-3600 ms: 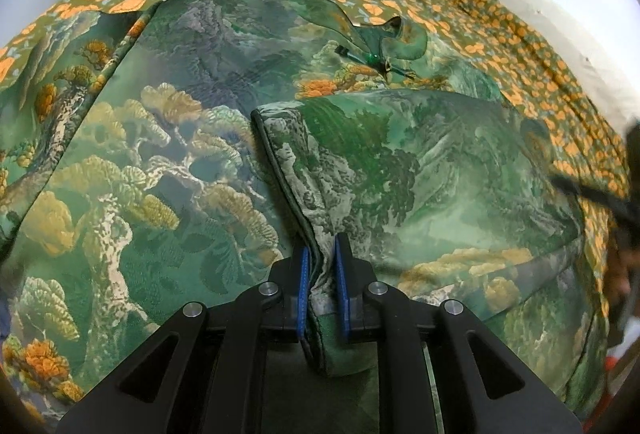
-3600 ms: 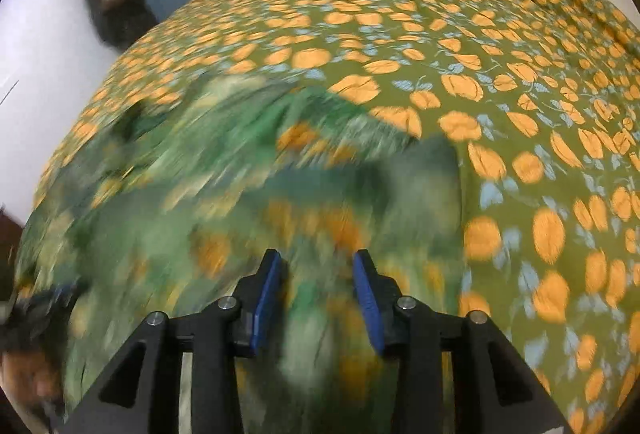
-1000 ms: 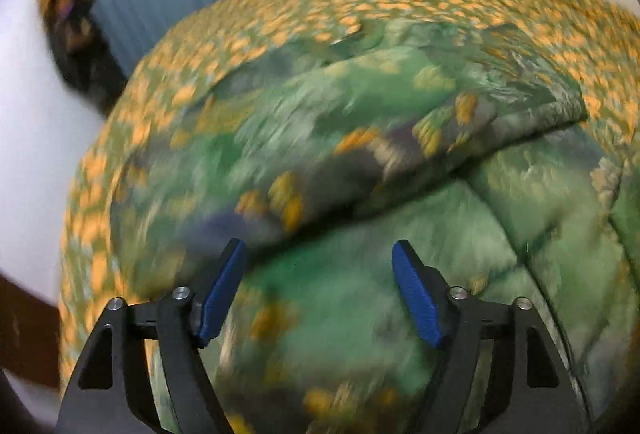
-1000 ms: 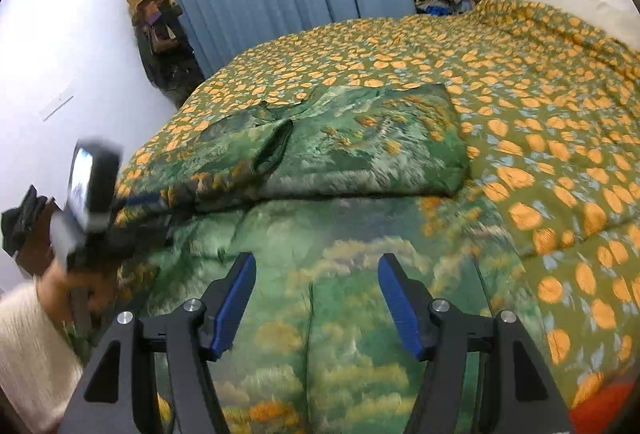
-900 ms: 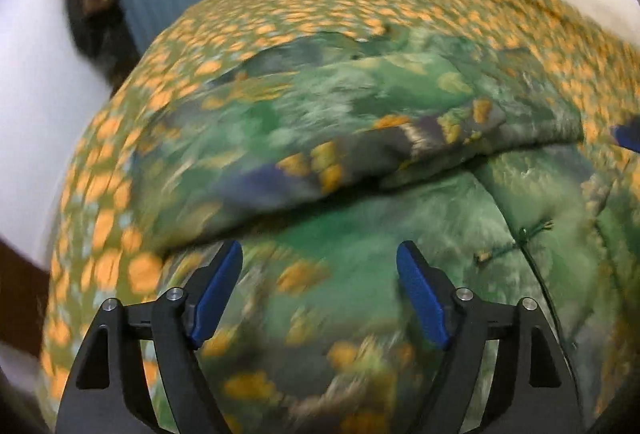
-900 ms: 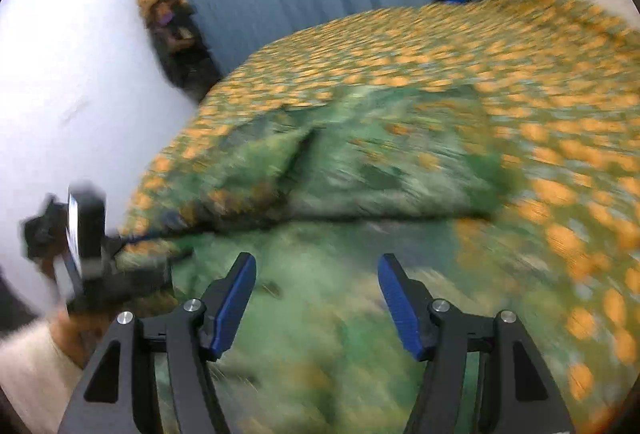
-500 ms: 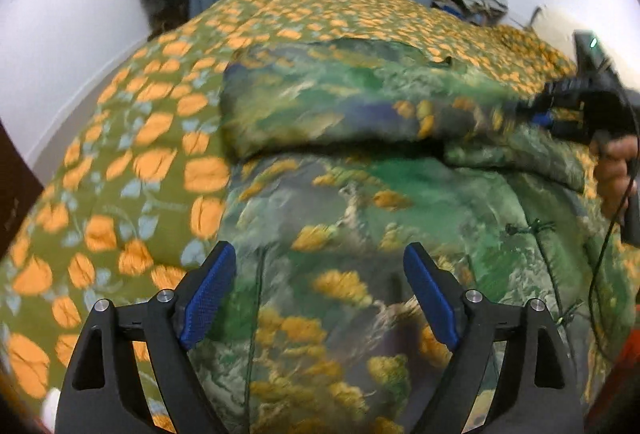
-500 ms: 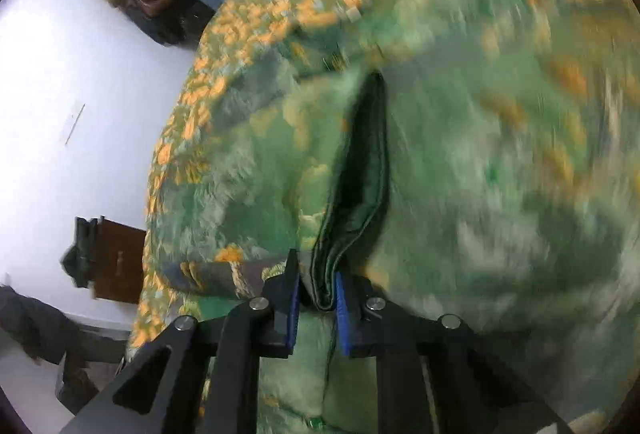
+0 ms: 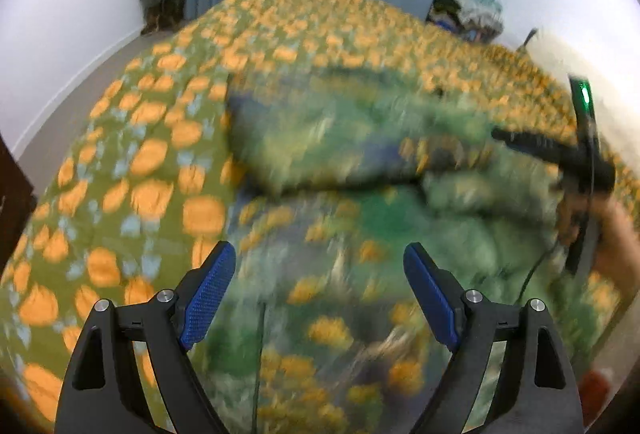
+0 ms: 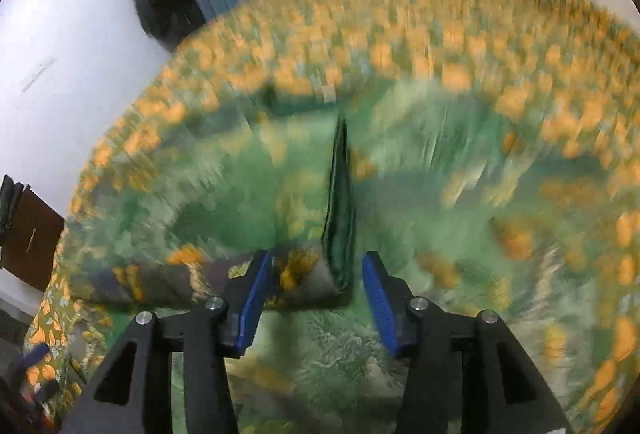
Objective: Fold large clothes
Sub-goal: 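Grasp the other jacket side with the right tool and fold it over the front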
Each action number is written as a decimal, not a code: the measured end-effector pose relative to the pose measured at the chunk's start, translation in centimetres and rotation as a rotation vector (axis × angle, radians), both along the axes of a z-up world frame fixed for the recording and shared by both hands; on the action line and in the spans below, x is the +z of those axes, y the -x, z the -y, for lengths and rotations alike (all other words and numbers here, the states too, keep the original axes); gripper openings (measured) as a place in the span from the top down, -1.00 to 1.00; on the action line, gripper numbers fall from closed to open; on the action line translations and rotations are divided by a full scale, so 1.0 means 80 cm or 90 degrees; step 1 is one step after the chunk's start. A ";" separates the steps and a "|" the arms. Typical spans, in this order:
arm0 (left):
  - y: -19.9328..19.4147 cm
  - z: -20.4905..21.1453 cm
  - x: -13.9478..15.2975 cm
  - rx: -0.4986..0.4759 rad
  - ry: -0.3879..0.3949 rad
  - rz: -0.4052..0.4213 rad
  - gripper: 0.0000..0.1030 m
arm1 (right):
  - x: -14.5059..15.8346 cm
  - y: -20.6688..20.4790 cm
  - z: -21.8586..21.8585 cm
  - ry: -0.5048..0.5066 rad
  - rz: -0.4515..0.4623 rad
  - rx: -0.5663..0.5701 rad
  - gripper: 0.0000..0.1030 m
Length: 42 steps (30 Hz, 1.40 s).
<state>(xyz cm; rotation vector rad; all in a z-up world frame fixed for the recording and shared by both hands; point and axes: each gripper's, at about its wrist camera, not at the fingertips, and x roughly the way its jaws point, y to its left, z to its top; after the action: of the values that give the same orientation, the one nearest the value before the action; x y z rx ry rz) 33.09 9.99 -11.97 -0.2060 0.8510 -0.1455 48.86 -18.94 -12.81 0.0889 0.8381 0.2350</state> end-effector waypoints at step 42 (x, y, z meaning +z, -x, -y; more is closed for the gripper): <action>-0.306 -0.004 -0.082 0.075 0.045 -0.081 -0.67 | -0.100 -0.042 -0.027 -0.054 -0.086 0.080 0.47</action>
<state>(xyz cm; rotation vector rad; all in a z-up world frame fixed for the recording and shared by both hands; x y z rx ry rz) 57.61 10.31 -18.56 -0.3338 0.9587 -0.0527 52.25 -16.74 -20.79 0.1327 0.9703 0.3853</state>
